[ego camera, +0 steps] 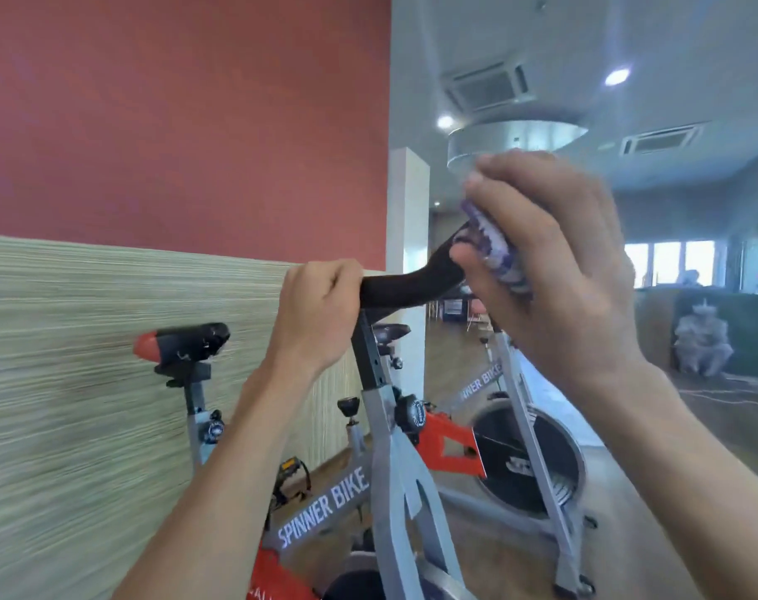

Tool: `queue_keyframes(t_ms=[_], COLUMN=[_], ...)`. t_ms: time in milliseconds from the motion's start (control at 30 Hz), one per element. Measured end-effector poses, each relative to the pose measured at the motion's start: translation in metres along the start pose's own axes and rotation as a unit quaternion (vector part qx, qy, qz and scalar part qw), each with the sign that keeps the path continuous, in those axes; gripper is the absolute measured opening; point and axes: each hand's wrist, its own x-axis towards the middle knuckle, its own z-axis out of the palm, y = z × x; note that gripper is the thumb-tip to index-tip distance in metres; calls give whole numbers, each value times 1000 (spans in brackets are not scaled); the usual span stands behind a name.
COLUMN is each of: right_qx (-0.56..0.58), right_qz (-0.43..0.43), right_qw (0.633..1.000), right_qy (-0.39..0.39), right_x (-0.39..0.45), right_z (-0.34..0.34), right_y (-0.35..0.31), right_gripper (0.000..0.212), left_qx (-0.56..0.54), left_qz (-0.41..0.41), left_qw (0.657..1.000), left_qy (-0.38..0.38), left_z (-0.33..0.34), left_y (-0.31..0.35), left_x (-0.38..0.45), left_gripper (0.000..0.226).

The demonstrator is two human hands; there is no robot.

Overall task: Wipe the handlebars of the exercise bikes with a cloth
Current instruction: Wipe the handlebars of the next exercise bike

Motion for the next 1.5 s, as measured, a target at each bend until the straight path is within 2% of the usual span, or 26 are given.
queue_keyframes(t_ms=[67, 133, 267, 400, 533, 633, 733, 900, 1033, 1100, 1200, 1267, 1333, 1400, 1500], right_qx=[13, -10, -82, -94, -92, -72, -47, -66, -76, -66, -2, -9, -32, -34, 22], right_qz=[59, 62, -9, -76, -105, -112, -112, -114, -177, -146, -12, -24, -92, -122, -38], right_qw=[998, 997, 996, 993, 990, 991, 991, 991, 981, 987, 999, 999, 995, 992, 997], right_qy=[25, 44, 30, 15, -7, -34, -50, -25, -25, 7, 51, 20, -17, -13, 57], right_x=[3, 10, 11, -2, -11, -9, -7, -25, -27, -13, -9, -22, -35, -31, -20], right_z=[7, 20, 35, 29, 32, 25, 23, 31, 30, 26, 30, 37, 35, 29, 35], right_y=[0, 3, 17, 23, 28, 36, 37, 35, 42, 53, 51, 35, 34, 47, 56], right_gripper=[33, 35, 29, 18, 17, 22, 40, 45, 39, 34, 34, 30, 27, 29, 32], left_qx=[9, 18, -2, -25, -53, -29, 12, 25, 54, 75, 75, 71, 71, 54, 37], left_qz=[-6, 0, -16, -22, -16, 13, 40, 76, 143, 160, 160, 158, 162, 161, 148], left_qw=[1000, 1000, 999, 999, 998, 999, 999, 993, 984, 981, 982, 982, 981, 983, 987], left_qy=[-14, -13, -29, -28, -24, -1, 27, 88, 93, 78, 69, 76, 76, 66, 58], left_z=[2, 5, 7, 9, 17, 24, 30, 42, 48, 50, 51, 51, 50, 50, 53], left_y=[1, 0, 4, 9, 16, 6, -4, -9, 0, 5, 12, 14, 14, 14, 15], left_x=[0, 1, 2, 0, -2, 3, 8, 6, 1, 0, 0, 1, 0, -1, -3], left_gripper=[44, 43, 41, 43, 44, 47, 49, 42, 38, 40, 41, 40, 41, 41, 39])
